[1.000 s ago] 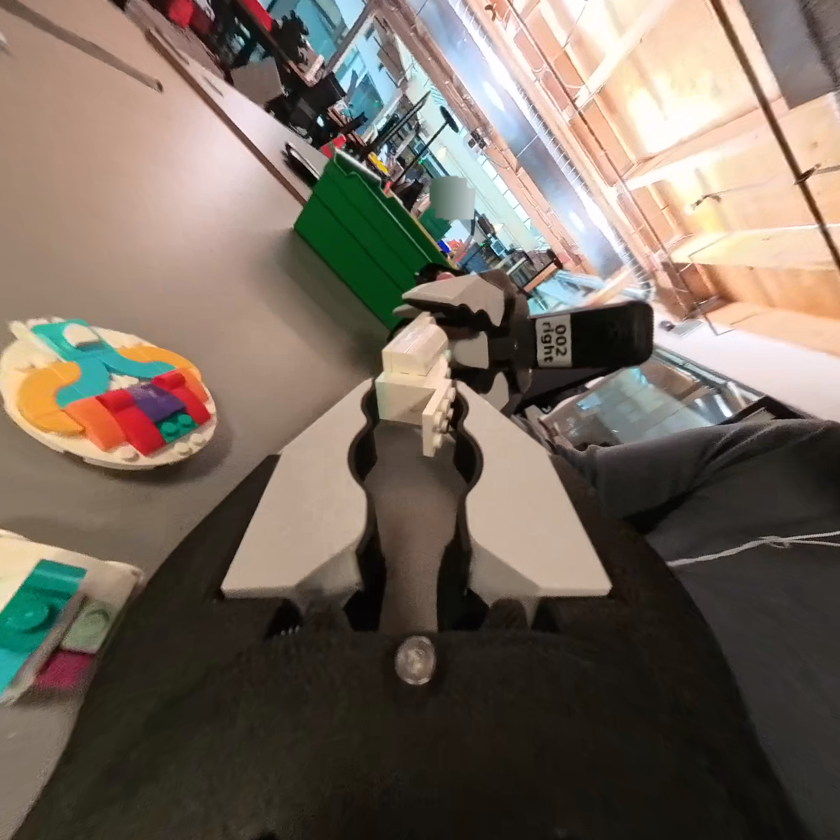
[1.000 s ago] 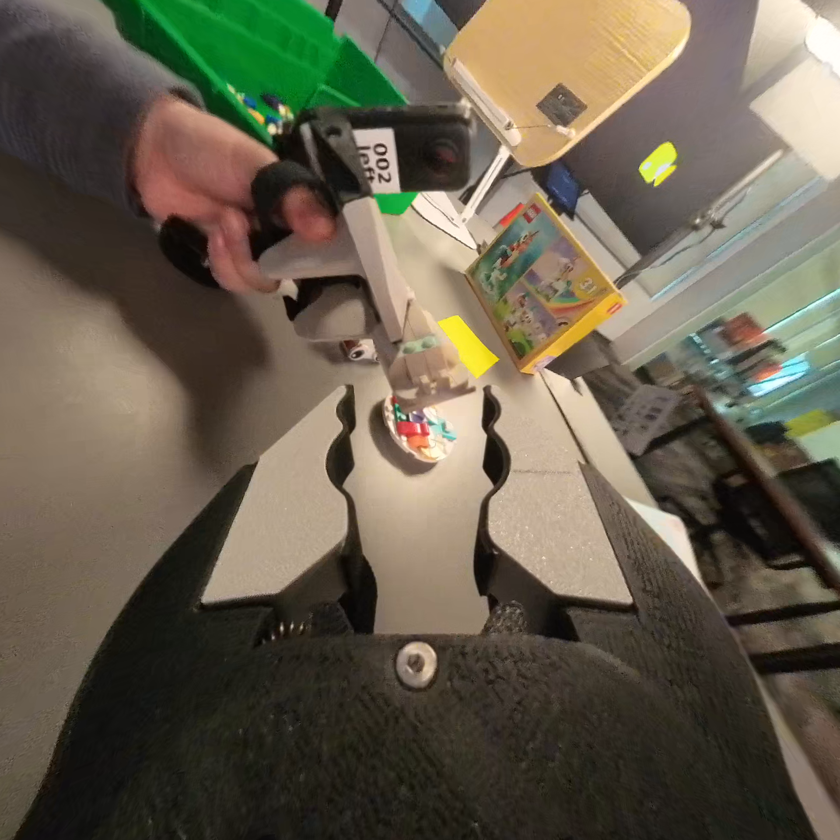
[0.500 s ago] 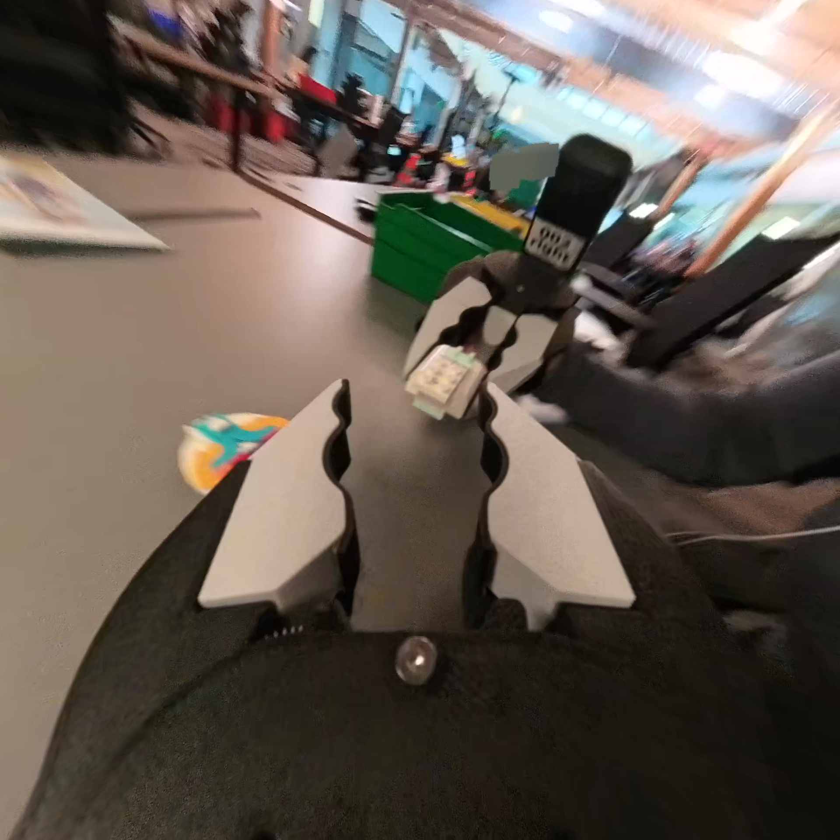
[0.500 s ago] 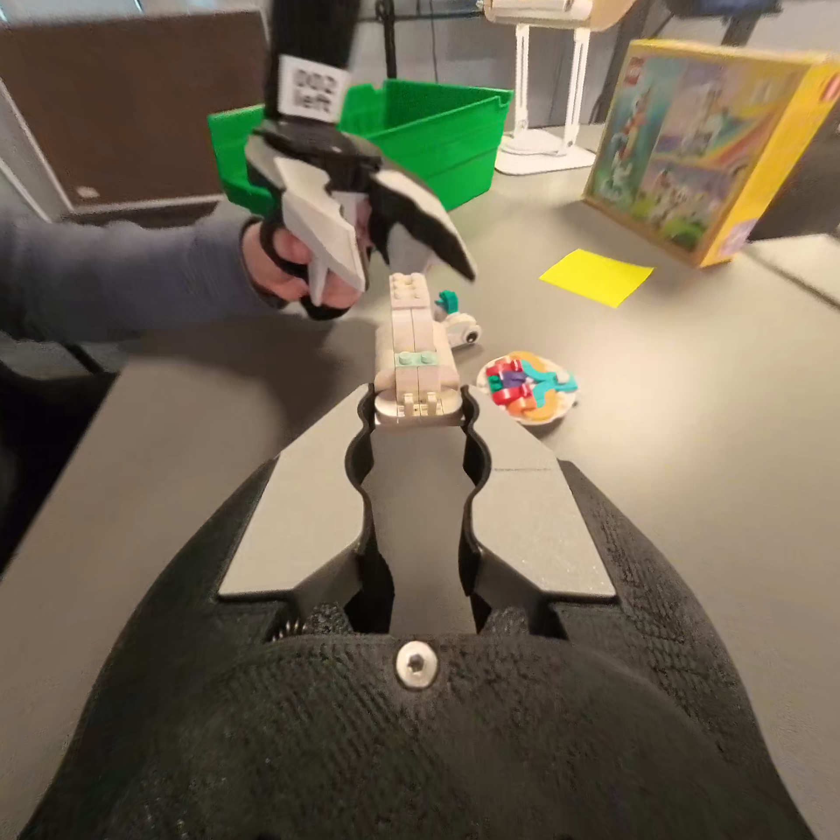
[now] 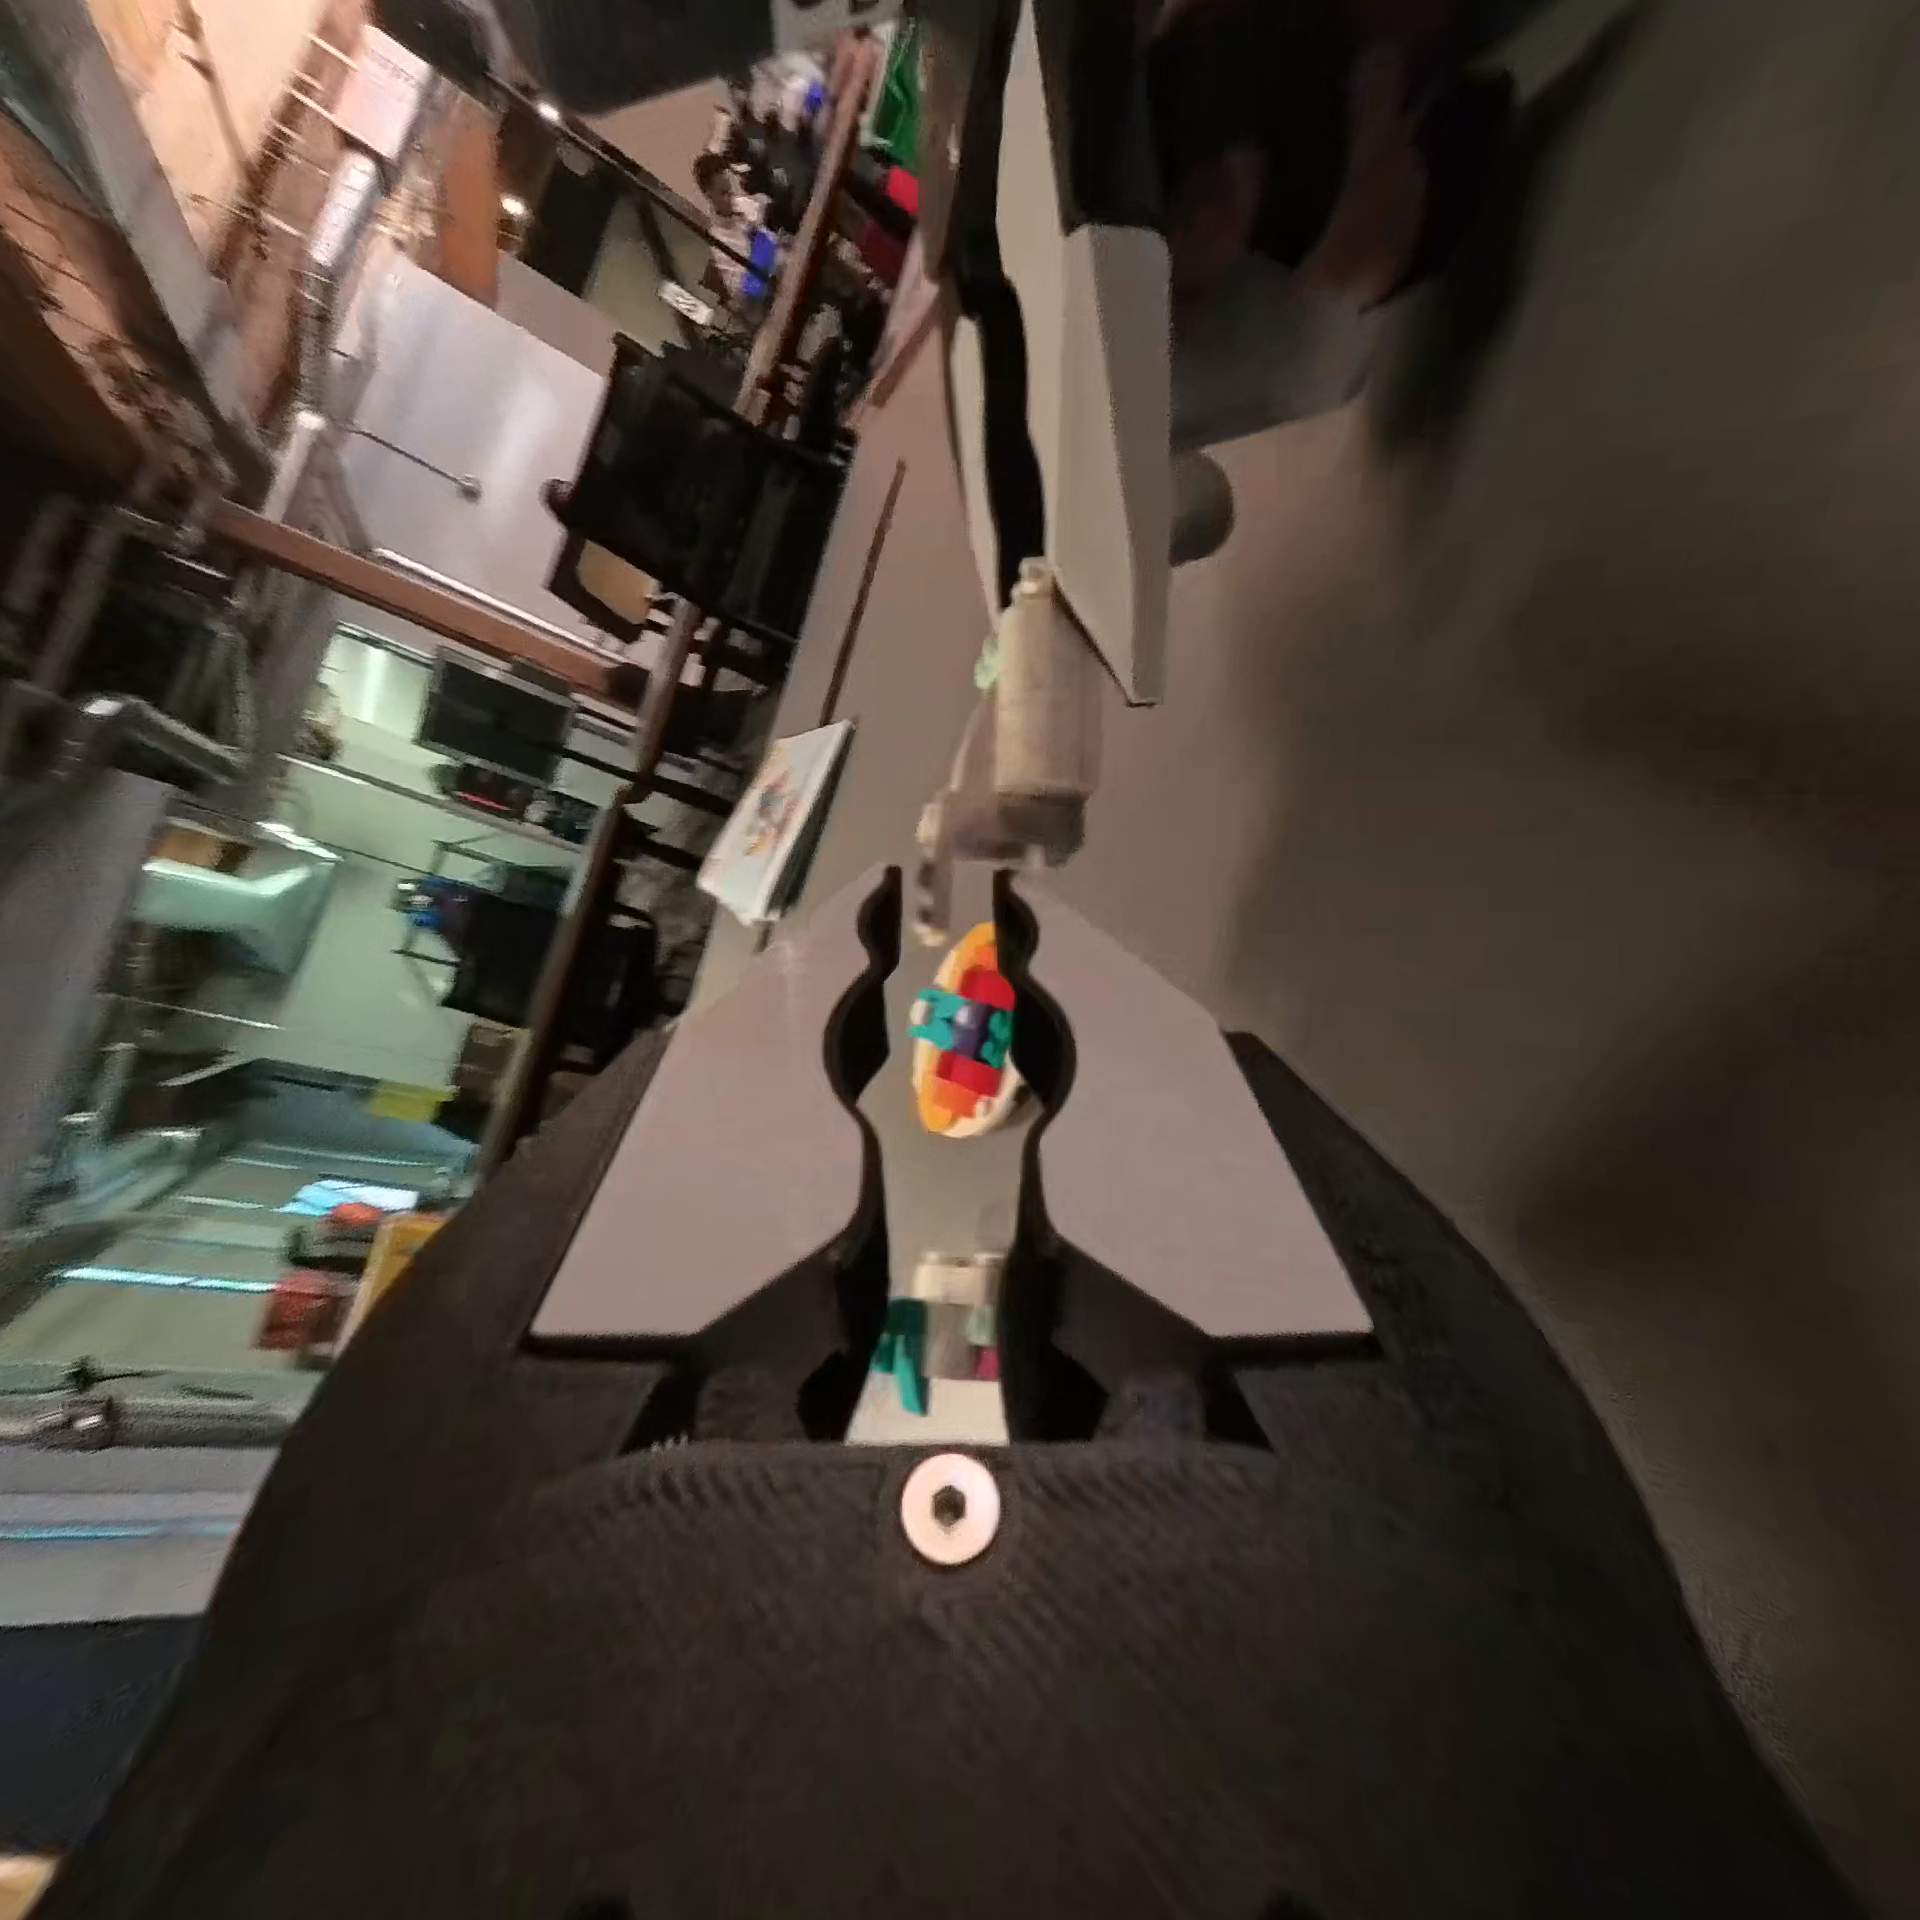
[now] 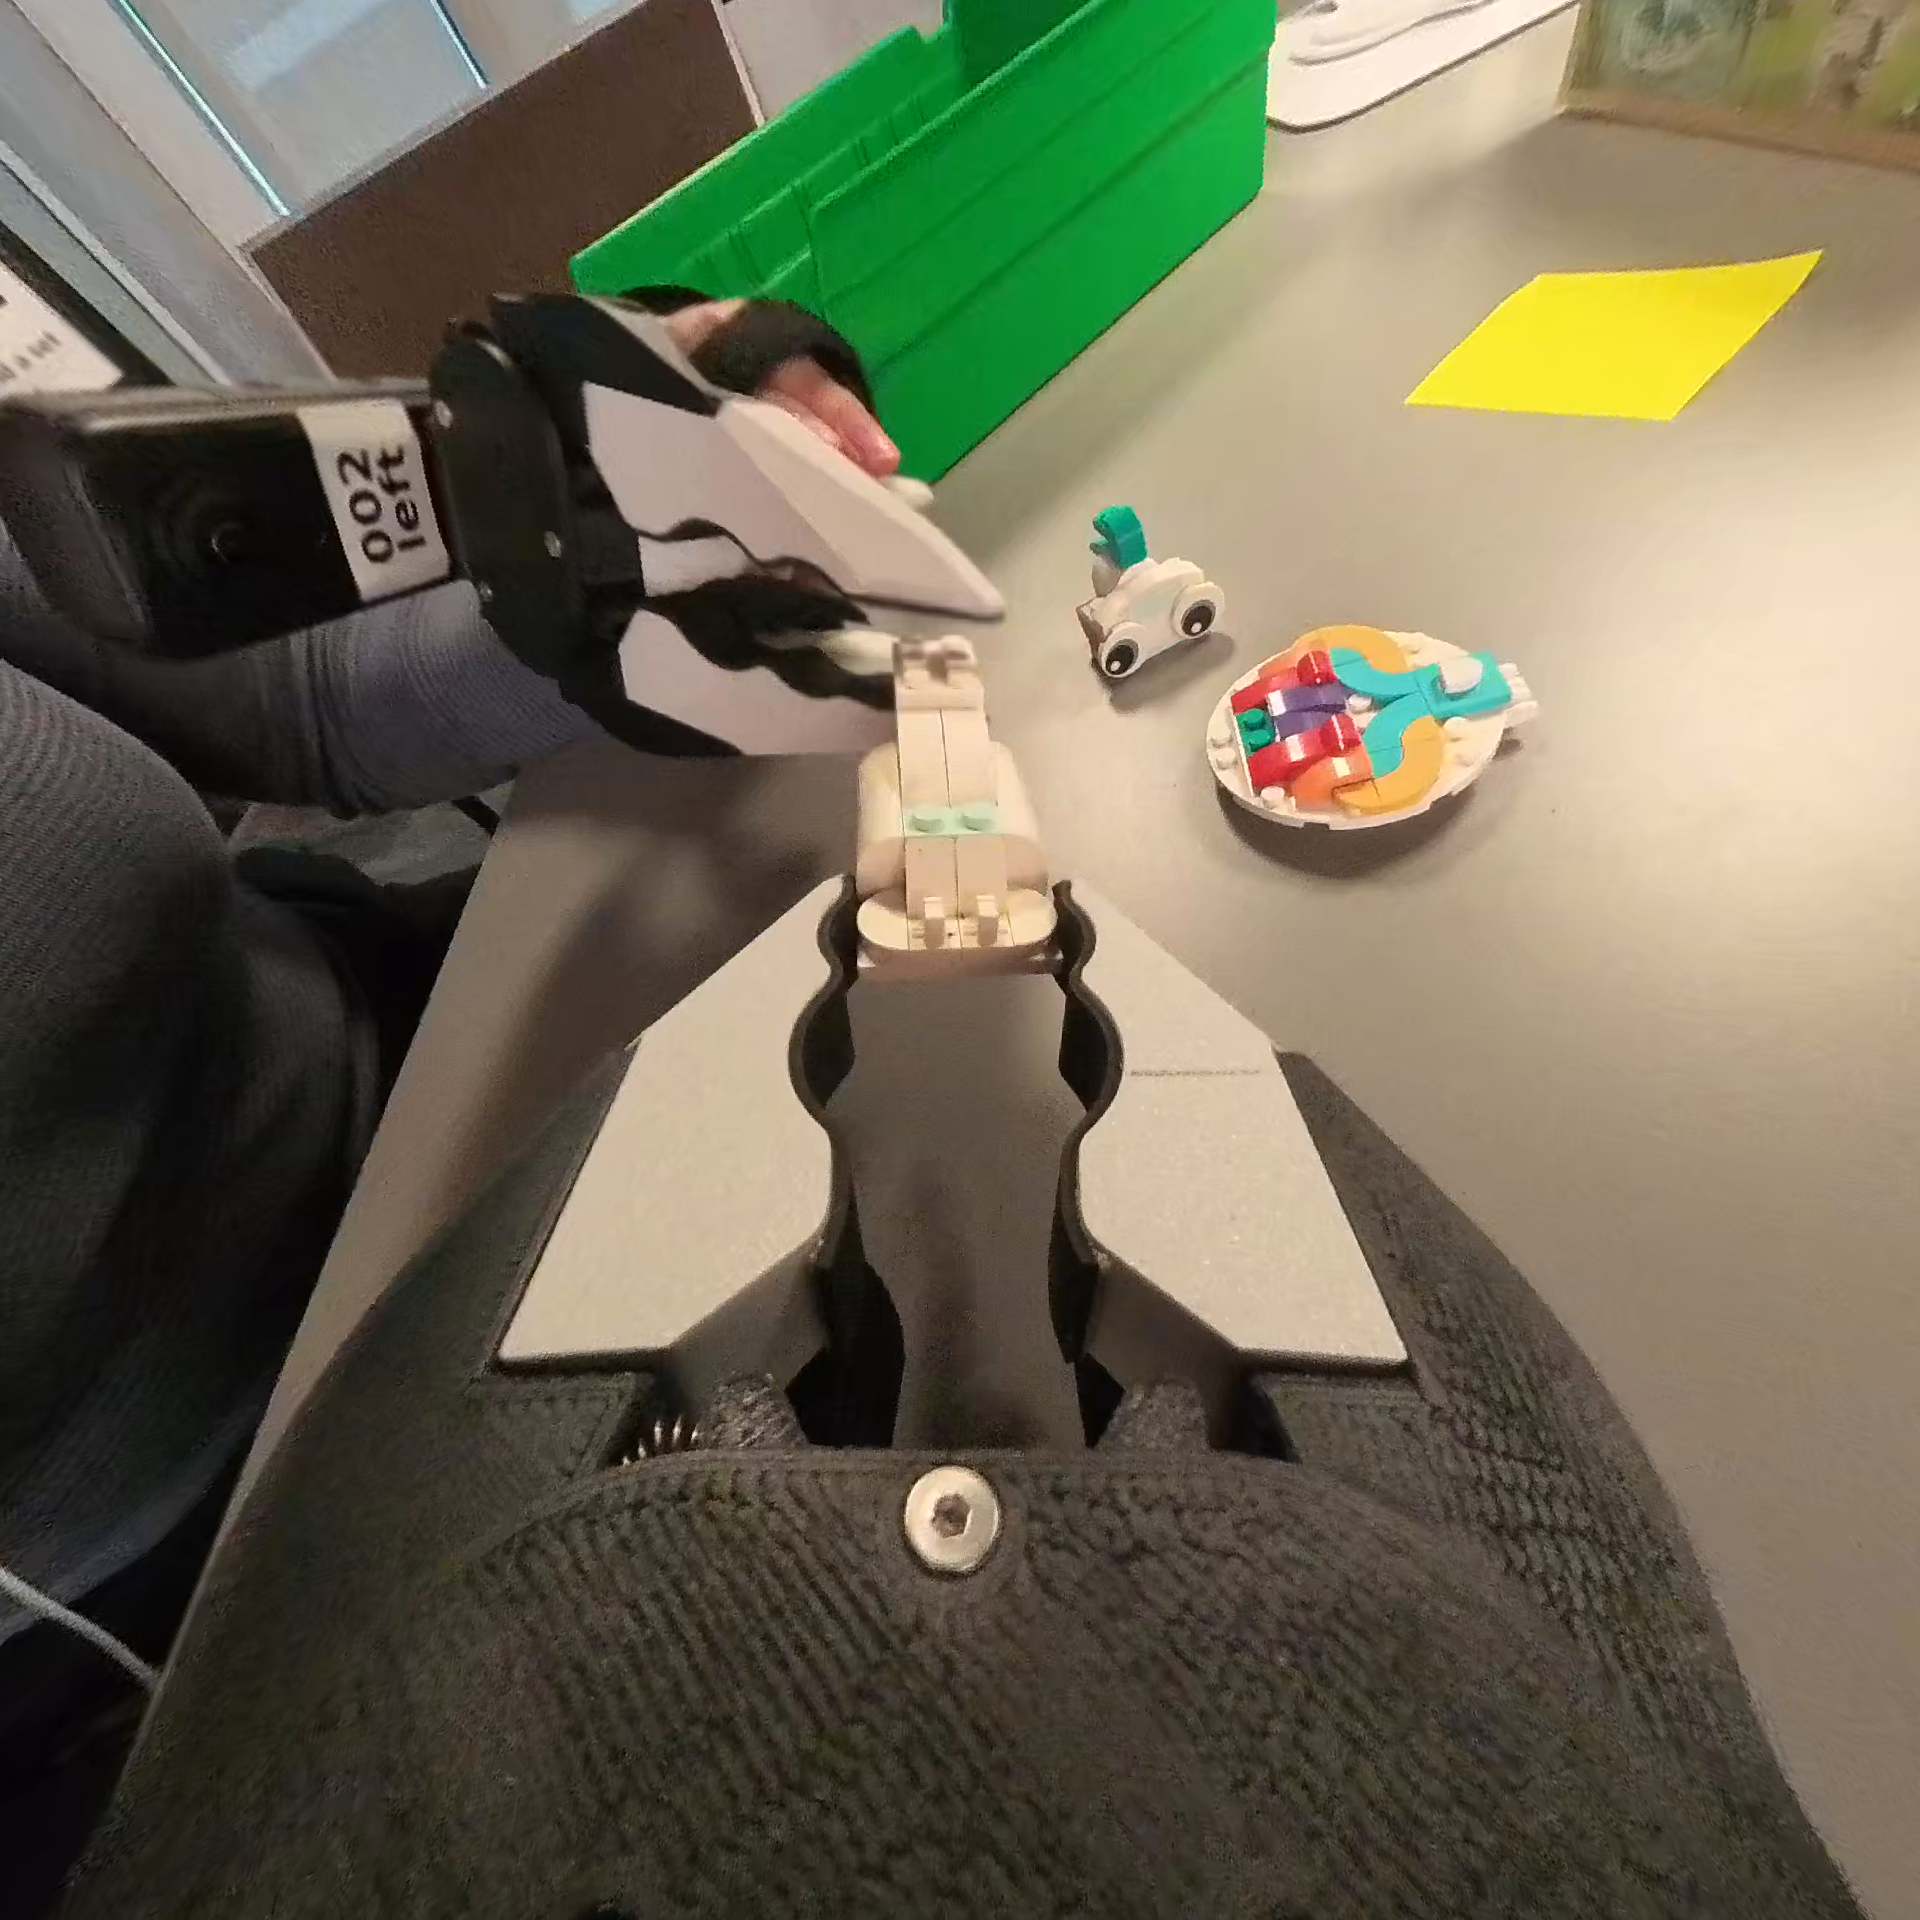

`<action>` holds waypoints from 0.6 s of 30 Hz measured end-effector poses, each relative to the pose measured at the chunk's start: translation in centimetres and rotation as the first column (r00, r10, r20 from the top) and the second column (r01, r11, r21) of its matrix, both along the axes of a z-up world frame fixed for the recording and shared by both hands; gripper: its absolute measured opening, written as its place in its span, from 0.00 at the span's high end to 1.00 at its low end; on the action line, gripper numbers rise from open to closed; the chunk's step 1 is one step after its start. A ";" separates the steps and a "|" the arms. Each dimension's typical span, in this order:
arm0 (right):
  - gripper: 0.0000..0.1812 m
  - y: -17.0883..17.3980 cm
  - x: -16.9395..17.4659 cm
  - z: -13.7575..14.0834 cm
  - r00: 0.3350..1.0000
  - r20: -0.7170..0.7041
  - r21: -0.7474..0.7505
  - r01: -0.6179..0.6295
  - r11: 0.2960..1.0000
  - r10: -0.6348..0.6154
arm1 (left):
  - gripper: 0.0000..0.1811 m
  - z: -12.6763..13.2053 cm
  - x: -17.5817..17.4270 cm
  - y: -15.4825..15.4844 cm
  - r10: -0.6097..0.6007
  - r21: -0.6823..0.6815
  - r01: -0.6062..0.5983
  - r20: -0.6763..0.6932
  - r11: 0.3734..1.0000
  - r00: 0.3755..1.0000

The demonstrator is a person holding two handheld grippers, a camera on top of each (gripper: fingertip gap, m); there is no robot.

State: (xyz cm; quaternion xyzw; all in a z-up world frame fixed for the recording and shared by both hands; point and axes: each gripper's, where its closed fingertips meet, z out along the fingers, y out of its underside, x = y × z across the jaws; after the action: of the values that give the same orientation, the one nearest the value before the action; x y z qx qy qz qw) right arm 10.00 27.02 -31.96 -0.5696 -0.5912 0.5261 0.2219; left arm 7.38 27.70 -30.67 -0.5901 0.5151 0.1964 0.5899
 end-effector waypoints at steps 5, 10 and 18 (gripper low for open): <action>0.81 -0.3 0.0 -0.2 1.000 0.010 0.006 -0.013 1.000 0.013 | 0.98 0.0 0.0 -0.1 0.007 0.068 -0.002 -0.072 0.998 0.997; 0.81 -0.1 0.0 -0.6 1.000 0.027 0.048 -0.005 0.999 0.003 | 0.98 -0.2 0.0 0.0 0.029 0.106 -0.014 -0.141 0.994 0.990; 0.86 -0.4 0.2 0.7 0.999 -0.045 0.189 -0.017 0.982 0.025 | 0.98 -1.2 1.0 -0.2 0.011 0.155 0.042 -0.327 0.987 0.945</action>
State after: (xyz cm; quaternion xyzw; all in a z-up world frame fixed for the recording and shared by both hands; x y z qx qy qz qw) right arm 10.18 26.64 -31.21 -0.5273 -0.6390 0.4833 0.2830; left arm 8.36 27.55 -31.85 -0.4960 0.5927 0.3276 0.5435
